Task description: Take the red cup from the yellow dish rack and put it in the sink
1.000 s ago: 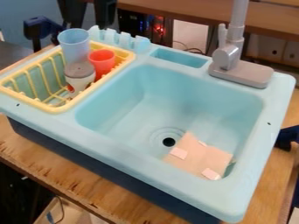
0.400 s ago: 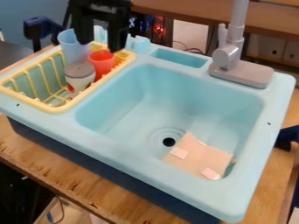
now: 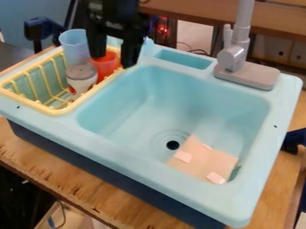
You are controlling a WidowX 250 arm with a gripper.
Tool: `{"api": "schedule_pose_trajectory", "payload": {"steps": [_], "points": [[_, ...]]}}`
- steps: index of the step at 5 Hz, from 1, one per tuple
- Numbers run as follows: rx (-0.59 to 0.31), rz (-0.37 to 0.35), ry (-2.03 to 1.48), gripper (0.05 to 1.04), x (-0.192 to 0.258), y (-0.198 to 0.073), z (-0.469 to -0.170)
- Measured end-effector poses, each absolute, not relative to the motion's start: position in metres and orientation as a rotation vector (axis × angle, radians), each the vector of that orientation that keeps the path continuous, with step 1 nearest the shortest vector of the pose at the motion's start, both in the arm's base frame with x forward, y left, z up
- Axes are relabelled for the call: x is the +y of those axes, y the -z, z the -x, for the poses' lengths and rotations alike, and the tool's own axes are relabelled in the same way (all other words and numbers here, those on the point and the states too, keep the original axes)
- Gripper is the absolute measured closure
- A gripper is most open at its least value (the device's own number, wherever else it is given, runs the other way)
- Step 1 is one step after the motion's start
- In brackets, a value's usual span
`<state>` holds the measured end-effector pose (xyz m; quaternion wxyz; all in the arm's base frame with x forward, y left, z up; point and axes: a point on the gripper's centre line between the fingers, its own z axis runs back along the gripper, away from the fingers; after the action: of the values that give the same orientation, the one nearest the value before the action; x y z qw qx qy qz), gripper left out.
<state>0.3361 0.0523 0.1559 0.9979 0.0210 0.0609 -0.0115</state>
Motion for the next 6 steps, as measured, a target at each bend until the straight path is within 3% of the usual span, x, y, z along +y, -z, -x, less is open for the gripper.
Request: {"api": "schedule_pose_trajectory", "payload": {"steps": [3, 4, 5, 6], "points": [[0.128, -0.058, -0.004, 0.083, 0.057, -0.147, -0.346], [0.115, -0.025, 0.015, 0.114, 0.054, -0.146, -0.348], [0.104, -0.006, -0.011, 0.253, 0.065, -0.148, -0.348], [0.099, 0.038, -0.012, 0.548, 0.067, -0.15, -0.348]]}}
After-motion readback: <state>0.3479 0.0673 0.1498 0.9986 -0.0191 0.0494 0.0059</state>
